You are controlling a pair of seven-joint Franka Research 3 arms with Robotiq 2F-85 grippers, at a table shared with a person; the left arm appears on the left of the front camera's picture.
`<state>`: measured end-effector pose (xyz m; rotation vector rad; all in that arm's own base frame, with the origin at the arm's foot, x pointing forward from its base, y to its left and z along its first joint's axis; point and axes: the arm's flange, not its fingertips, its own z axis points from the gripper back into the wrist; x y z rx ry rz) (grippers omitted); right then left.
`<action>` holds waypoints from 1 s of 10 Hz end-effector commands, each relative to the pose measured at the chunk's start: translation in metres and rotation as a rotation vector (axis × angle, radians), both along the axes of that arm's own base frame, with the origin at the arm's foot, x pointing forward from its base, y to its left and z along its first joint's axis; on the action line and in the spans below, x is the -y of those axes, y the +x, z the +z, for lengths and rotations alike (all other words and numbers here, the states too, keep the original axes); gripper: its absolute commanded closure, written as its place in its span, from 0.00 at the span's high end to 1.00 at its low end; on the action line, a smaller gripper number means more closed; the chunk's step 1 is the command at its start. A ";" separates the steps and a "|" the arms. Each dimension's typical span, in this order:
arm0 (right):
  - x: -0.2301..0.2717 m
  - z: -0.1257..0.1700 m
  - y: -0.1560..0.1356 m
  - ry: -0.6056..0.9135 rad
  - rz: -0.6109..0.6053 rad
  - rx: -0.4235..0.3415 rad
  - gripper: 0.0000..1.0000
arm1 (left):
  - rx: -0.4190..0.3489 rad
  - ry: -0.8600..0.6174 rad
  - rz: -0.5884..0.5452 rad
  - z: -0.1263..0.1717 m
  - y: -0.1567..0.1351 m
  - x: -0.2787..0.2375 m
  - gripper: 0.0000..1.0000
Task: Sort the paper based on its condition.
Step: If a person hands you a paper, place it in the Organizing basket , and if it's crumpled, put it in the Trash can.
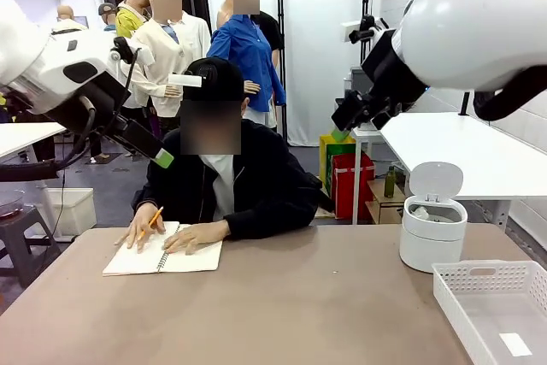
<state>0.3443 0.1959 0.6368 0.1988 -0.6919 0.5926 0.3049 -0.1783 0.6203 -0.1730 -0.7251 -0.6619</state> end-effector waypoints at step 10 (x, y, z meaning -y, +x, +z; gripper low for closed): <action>0.011 0.027 0.015 0.026 0.021 -0.024 1.00 | 0.020 0.026 -0.073 0.021 -0.003 -0.010 1.00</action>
